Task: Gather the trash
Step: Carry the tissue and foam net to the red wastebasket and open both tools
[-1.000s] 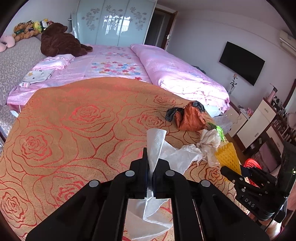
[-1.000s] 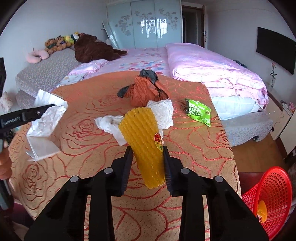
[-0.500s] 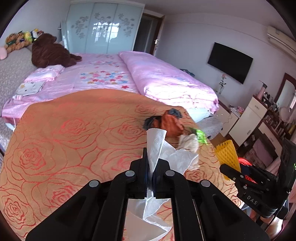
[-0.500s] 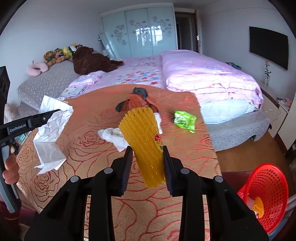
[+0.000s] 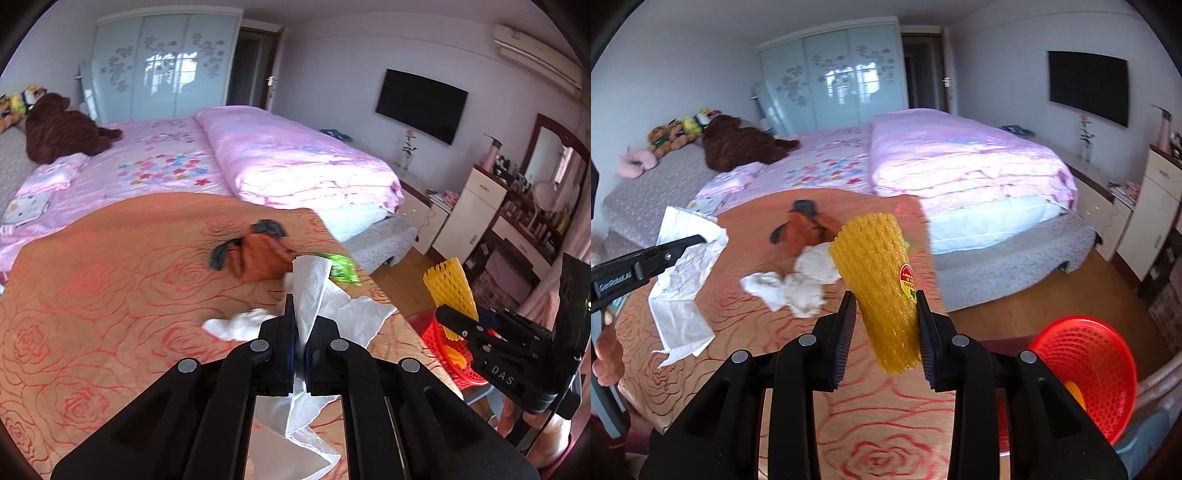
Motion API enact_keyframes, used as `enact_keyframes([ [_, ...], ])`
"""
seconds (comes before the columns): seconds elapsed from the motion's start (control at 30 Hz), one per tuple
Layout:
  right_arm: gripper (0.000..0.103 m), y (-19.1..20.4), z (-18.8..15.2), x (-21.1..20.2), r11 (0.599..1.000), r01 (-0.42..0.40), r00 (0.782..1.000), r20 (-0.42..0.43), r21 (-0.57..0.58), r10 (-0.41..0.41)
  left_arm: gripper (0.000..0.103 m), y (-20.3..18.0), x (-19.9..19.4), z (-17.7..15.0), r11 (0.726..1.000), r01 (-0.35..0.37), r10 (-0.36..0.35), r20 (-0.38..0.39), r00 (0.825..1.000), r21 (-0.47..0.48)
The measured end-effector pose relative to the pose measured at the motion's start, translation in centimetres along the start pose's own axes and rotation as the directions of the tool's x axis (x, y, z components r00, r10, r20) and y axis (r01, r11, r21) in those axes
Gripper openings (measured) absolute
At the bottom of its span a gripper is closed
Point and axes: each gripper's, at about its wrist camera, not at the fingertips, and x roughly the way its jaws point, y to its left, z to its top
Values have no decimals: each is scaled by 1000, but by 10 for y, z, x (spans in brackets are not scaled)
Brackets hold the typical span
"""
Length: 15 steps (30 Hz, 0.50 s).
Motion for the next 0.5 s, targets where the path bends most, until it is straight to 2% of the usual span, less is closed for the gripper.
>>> enact_keyframes([
  [0.5,32,-83,-9,-35,981,141,988,40,132,-148,3,-88,25,14,980,154,-151,-33,988,126],
])
